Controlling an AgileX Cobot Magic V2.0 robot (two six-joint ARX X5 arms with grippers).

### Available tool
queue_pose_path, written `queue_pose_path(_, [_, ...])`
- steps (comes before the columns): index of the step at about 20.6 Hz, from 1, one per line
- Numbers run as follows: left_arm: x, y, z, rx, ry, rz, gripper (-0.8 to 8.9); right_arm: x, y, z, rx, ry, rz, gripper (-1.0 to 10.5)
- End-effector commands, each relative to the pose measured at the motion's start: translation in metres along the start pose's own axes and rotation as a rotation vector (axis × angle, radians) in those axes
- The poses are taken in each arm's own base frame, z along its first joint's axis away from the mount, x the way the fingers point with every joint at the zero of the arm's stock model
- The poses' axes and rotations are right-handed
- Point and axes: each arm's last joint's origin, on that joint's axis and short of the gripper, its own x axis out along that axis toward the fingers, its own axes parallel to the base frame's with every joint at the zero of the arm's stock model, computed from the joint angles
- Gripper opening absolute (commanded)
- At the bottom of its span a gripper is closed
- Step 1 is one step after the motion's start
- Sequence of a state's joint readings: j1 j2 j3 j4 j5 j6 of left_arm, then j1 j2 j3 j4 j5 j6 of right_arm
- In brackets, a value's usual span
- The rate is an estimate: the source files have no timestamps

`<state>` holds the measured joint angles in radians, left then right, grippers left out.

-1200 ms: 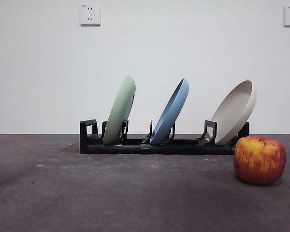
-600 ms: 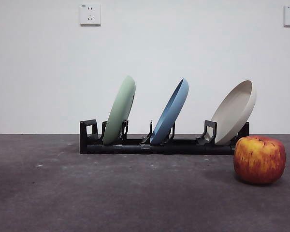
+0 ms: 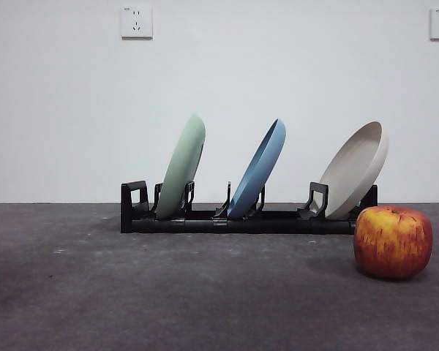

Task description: Take the green plate from the plate rack,put the plate on the table,take the apple from the table,put the apple in the plate

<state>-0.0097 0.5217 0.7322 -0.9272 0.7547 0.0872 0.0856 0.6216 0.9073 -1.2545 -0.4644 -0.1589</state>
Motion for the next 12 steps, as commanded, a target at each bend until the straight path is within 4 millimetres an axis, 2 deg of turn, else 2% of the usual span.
queue_pose_path(1, [-0.0005,-0.001,0.0009,0.016,-0.003,-0.008,5.97,-0.0004,0.0003,0.0014,0.029,-0.011,0.001,7.3])
queue_pose_path(12, [-0.0018,-0.0016,0.0062,0.033,-0.039,0.002,5.97,-0.0001,0.0,0.0018,0.032,-0.009,0.002,7.2])
